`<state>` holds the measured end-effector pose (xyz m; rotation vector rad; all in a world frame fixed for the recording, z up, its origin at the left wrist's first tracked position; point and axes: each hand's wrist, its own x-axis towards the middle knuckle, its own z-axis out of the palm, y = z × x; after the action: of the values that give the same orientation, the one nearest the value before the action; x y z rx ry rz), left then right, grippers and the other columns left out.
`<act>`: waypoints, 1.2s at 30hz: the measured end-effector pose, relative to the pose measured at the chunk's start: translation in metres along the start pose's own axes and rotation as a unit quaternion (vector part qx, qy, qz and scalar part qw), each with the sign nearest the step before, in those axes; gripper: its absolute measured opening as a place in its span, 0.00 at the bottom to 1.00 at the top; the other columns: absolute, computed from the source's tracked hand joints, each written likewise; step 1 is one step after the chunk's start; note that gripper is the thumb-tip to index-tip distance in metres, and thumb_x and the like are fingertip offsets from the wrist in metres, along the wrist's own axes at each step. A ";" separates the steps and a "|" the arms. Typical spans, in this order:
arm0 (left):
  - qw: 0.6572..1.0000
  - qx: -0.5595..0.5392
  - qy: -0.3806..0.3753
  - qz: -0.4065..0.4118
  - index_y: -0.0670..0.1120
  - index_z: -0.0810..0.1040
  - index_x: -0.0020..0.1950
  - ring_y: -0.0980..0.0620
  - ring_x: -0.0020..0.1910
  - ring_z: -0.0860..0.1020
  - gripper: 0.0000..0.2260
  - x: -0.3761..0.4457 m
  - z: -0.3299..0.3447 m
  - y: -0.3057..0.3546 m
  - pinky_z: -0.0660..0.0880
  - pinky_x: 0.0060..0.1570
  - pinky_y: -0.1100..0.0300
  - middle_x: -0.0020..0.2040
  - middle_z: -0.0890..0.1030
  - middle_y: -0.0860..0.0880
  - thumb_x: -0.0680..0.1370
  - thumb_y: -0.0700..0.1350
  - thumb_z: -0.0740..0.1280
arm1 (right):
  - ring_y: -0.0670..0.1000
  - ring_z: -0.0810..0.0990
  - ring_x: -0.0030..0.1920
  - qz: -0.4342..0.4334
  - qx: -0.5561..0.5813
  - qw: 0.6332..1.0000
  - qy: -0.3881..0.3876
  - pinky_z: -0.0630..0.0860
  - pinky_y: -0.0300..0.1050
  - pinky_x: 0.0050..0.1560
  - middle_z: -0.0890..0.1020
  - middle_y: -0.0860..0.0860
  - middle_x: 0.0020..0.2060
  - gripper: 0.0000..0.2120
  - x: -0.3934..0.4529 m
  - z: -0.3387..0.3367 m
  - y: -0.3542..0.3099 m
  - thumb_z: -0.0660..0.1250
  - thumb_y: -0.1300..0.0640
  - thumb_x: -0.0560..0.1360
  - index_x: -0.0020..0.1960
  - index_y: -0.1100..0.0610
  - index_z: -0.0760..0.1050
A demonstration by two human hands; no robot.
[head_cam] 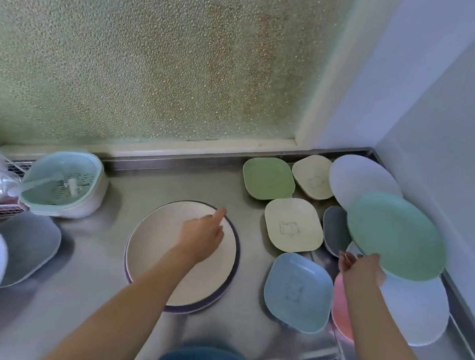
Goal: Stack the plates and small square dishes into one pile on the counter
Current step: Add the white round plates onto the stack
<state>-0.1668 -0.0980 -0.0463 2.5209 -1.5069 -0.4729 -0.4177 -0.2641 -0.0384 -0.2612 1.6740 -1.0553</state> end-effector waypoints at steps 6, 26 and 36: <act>0.998 -0.001 -0.033 0.056 0.48 0.62 0.70 0.39 0.51 0.79 0.18 0.021 0.014 0.049 0.73 0.46 0.53 0.57 0.79 0.43 0.80 0.47 0.54 | 0.42 0.75 0.16 0.030 -0.003 0.998 -0.056 0.74 0.32 0.21 0.74 0.54 0.34 0.17 0.003 -0.005 -0.015 0.46 0.59 0.82 0.37 0.60 0.65; 0.908 -0.266 0.165 -0.279 0.45 0.66 0.66 0.37 0.51 0.79 0.17 -0.019 -0.027 -0.045 0.72 0.45 0.50 0.52 0.80 0.39 0.80 0.52 0.56 | 0.51 0.71 0.20 -0.228 -0.346 0.842 -0.346 0.69 0.38 0.20 0.73 0.57 0.26 0.23 -0.094 0.055 0.092 0.52 0.48 0.81 0.36 0.62 0.71; 0.943 -0.128 0.061 -0.301 0.45 0.61 0.69 0.37 0.49 0.79 0.16 -0.085 -0.006 -0.097 0.69 0.40 0.52 0.51 0.81 0.37 0.81 0.43 0.53 | 0.55 0.74 0.38 -0.392 -0.587 0.644 -0.295 0.67 0.45 0.41 0.74 0.50 0.31 0.23 -0.107 0.046 0.140 0.51 0.46 0.80 0.30 0.54 0.68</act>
<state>-0.1217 0.0228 -0.0543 2.6918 -0.5583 -0.5332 -0.2906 -0.1386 -0.0723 -2.0951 1.3465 -0.1397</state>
